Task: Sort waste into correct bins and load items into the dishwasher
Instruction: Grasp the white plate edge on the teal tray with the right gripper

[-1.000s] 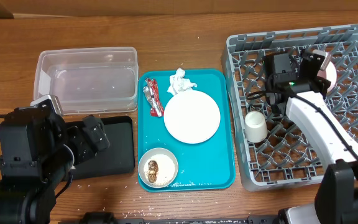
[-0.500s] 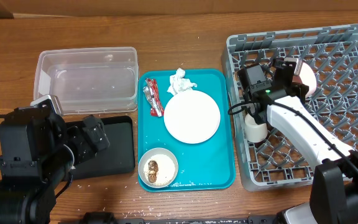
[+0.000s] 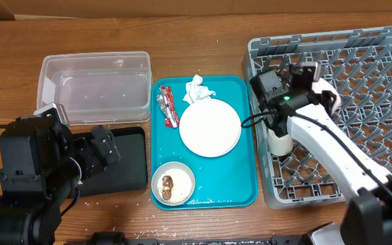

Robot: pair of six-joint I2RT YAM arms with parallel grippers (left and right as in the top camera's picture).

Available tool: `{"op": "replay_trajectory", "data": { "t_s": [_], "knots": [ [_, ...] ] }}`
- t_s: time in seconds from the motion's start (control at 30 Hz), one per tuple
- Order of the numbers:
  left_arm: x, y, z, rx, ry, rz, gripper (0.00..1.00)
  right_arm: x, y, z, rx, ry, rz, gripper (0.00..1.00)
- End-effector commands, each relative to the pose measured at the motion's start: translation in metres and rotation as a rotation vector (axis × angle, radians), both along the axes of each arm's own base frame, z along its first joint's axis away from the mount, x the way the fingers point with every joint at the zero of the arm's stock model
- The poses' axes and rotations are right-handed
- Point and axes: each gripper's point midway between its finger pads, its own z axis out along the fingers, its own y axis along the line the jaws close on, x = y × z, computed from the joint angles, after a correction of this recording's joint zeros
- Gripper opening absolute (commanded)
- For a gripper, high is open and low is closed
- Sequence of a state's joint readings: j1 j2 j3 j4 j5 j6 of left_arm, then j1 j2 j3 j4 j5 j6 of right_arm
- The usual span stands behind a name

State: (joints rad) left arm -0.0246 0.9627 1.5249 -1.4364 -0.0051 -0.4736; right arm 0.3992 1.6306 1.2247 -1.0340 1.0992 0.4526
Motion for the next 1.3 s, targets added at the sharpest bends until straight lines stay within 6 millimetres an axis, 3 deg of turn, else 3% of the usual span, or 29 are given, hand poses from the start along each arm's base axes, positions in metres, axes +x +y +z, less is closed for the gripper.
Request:
{"op": "replay_trajectory", "data": {
  "t_s": [0.0,0.17,0.3,0.37,0.6,0.83,1.0,1.27],
  "knots": [
    [0.000,0.002,0.005,-0.004,-0.016,0.022,1.00,0.006,0.062,0.027,0.363,-0.047,0.139,0.62],
    [0.000,0.002,0.005,-0.004,-0.016,0.022,1.00,-0.013,0.149,0.014,0.717,0.110,0.335,0.61],
    [0.000,0.002,0.005,-0.003,-0.016,0.023,1.00,-0.048,0.225,-0.001,1.038,0.295,0.458,0.61],
    [0.000,0.002,0.005,-0.003,-0.016,0.023,1.00,-0.063,0.242,-0.013,1.134,0.342,0.369,0.61],
    [0.000,0.002,0.005,-0.003,-0.016,0.023,1.00,-0.082,0.242,-0.085,1.170,0.368,-0.032,0.65],
    [0.000,0.002,0.005,-0.004,-0.016,0.022,1.00,-0.092,0.240,-0.140,1.168,0.448,-0.167,0.61],
    [0.000,0.002,0.005,-0.003,-0.016,0.023,1.00,-0.089,0.235,-0.162,1.164,0.416,-0.254,0.55],
    [0.000,0.002,0.005,-0.003,-0.016,0.023,1.00,-0.078,0.215,-0.172,1.105,0.355,-0.289,0.36]
  ]
}}
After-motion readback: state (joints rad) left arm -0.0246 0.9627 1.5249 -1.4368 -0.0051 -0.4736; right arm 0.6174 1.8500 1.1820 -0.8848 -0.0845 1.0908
